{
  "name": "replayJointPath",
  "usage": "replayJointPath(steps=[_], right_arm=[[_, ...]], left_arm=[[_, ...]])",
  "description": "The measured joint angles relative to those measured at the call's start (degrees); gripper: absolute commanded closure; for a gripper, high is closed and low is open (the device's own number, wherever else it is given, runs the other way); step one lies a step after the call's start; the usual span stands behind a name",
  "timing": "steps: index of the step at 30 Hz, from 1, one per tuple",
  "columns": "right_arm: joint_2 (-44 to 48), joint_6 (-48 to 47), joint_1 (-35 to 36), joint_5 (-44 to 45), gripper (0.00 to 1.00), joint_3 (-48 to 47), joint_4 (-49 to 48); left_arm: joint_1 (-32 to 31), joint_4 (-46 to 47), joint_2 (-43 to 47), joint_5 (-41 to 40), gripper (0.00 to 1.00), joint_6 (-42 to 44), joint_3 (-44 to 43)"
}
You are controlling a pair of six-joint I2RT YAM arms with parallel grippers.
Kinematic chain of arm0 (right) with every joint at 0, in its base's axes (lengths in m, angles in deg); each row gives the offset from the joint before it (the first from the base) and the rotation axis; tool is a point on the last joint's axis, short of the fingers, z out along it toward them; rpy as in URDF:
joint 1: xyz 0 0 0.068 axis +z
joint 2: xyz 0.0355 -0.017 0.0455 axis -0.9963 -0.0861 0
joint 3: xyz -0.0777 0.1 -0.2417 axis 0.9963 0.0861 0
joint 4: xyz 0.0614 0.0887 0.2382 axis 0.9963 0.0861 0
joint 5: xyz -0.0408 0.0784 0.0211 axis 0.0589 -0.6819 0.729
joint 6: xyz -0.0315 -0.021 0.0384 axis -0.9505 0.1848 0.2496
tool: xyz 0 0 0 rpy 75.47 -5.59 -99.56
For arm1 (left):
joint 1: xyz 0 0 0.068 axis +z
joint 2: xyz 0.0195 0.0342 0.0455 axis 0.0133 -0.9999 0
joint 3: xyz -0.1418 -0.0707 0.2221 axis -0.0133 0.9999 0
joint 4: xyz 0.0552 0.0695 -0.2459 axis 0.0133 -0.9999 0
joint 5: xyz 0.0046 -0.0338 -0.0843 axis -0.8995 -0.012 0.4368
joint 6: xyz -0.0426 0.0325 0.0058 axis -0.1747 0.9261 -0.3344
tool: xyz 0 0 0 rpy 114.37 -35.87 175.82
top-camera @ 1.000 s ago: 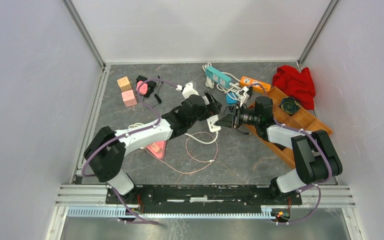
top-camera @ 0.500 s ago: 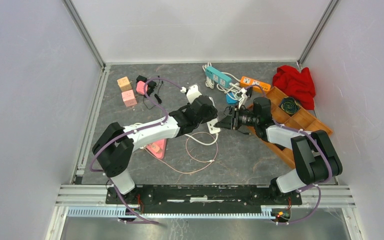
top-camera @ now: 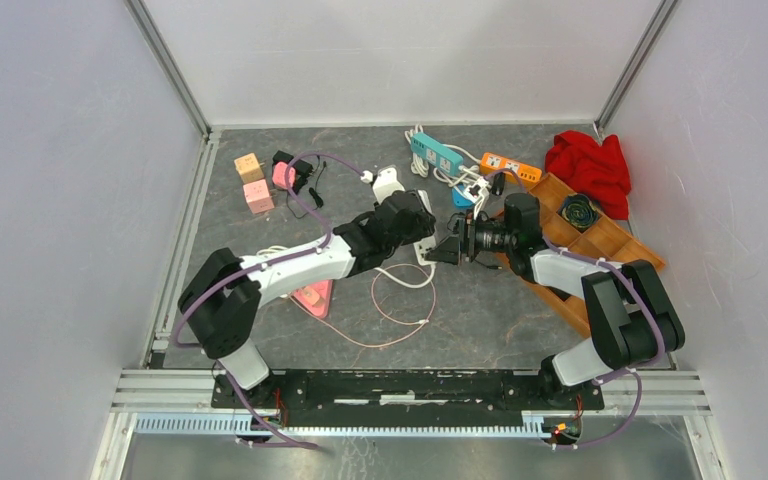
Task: Pull the plug off the socket
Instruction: Place the socket at the center of the board.
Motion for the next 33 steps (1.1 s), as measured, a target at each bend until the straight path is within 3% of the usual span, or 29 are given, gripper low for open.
replayJointPath(steps=[5, 22, 26, 33], right_arm=[[0.39, -1.92, 0.11, -3.89, 0.13, -0.7, 0.0], [4.61, -8.87, 0.11, -12.11, 0.13, -1.07, 0.02], [5.09, -9.94, 0.11, -12.68, 0.13, -1.29, 0.42], [5.22, -11.23, 0.11, -12.98, 0.13, -1.92, 1.33]], left_arm=[[1.27, 2.16, 4.13, 1.14, 0.98, 5.01, 1.66], [18.27, 5.01, 12.52, 16.02, 0.98, 24.3, 2.43], [25.62, 2.29, 12.52, 19.08, 0.98, 32.24, -5.35], [32.72, 1.42, 8.07, 18.84, 0.98, 45.79, -31.36]])
